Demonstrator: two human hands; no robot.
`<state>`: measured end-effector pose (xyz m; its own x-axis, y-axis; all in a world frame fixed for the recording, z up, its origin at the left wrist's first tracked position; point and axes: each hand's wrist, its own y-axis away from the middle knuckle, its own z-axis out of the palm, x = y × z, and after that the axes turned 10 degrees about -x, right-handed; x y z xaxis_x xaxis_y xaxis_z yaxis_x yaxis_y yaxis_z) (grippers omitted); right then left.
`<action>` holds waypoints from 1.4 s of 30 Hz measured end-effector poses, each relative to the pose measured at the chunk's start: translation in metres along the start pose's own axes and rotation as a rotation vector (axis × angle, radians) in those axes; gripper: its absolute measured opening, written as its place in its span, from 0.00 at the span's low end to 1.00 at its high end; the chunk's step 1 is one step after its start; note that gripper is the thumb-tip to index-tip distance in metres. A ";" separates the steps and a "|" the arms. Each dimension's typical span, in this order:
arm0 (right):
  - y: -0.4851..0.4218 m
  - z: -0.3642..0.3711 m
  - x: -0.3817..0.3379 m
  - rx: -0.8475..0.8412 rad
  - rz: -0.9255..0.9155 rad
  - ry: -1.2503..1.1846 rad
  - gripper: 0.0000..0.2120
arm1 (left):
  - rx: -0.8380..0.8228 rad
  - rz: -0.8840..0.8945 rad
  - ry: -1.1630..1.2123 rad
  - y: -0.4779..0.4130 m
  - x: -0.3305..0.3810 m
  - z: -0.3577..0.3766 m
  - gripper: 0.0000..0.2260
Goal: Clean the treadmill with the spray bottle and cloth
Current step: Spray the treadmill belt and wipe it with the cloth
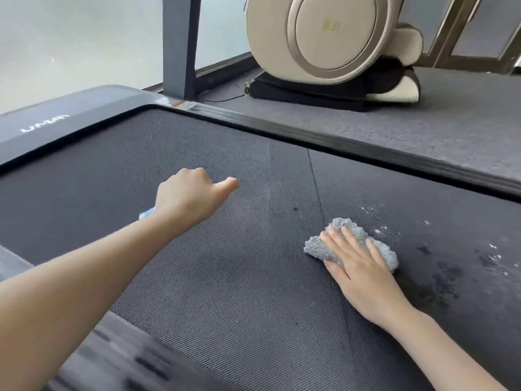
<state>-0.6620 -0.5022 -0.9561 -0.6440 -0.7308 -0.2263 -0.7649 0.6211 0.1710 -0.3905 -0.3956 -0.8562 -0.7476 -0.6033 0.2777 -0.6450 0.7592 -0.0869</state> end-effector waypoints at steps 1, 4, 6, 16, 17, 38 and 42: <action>0.000 0.001 0.000 0.001 0.000 0.001 0.32 | -0.001 -0.009 0.010 -0.007 0.000 0.001 0.28; 0.000 0.002 -0.001 0.018 -0.002 0.004 0.38 | -0.006 -0.029 0.004 -0.028 0.003 0.003 0.33; 0.001 0.002 -0.003 0.030 0.005 0.012 0.41 | -0.008 -0.033 0.009 -0.042 0.010 0.004 0.32; -0.007 0.014 0.005 0.177 -0.017 0.010 0.25 | 0.055 0.034 -0.035 -0.086 0.055 0.036 0.25; -0.008 0.015 0.006 0.201 -0.029 0.021 0.25 | 0.040 0.046 -0.043 -0.091 0.060 0.039 0.26; -0.025 0.028 0.019 0.413 -0.103 0.153 0.26 | 0.135 0.177 -0.029 -0.153 0.133 0.073 0.26; -0.025 0.029 0.019 0.420 -0.109 0.155 0.26 | 0.152 0.227 -0.060 -0.149 0.136 0.069 0.25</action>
<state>-0.6543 -0.5232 -0.9925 -0.5790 -0.8123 -0.0699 -0.7766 0.5756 -0.2562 -0.4067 -0.6076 -0.8716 -0.8809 -0.4388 0.1775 -0.4728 0.8342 -0.2837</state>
